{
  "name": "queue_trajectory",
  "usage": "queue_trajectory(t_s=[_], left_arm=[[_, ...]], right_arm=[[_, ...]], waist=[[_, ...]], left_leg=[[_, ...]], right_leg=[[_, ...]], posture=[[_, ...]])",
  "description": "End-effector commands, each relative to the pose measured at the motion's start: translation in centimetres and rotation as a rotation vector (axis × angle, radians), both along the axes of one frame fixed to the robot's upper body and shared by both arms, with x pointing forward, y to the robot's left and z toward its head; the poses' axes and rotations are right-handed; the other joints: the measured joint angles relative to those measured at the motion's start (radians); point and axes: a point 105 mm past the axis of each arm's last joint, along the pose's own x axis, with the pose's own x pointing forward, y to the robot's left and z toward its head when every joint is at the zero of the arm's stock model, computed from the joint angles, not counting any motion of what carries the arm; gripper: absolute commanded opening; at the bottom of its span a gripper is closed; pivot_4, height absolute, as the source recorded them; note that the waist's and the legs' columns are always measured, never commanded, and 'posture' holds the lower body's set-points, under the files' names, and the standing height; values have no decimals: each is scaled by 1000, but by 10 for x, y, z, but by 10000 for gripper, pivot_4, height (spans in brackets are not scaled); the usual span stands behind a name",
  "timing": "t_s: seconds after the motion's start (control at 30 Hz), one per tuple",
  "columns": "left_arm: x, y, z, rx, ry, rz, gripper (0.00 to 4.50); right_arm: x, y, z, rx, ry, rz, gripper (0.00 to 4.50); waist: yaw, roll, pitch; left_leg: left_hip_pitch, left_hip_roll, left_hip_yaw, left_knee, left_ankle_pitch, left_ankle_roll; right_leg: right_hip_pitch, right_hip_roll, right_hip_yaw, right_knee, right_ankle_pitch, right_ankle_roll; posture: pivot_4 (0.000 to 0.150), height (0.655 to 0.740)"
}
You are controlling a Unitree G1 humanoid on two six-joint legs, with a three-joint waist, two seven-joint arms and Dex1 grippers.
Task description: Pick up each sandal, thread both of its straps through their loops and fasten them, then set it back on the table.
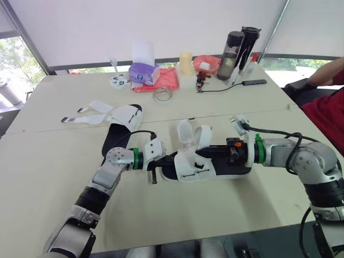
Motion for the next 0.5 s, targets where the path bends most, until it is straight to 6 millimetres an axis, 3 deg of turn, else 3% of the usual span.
queue_trajectory(t_s=[0.03,0.5], left_arm=[[-3,-1,-1,14,-10,-6,0],[-6,-2,0,-8,-8,17,0]], right_arm=[[4,-3,9,-2,13,46,513],[8,-11,-19,-142,-22,103,513]], waist=[[-1,0,0],[0,0,0]], left_leg=[[0,0,0,0,0,0],[0,0,0,0,0,0]], right_leg=[[0,0,0,0,0,0],[0,0,0,0,1,2]], posture=[[1500,7400],[1500,7400]])
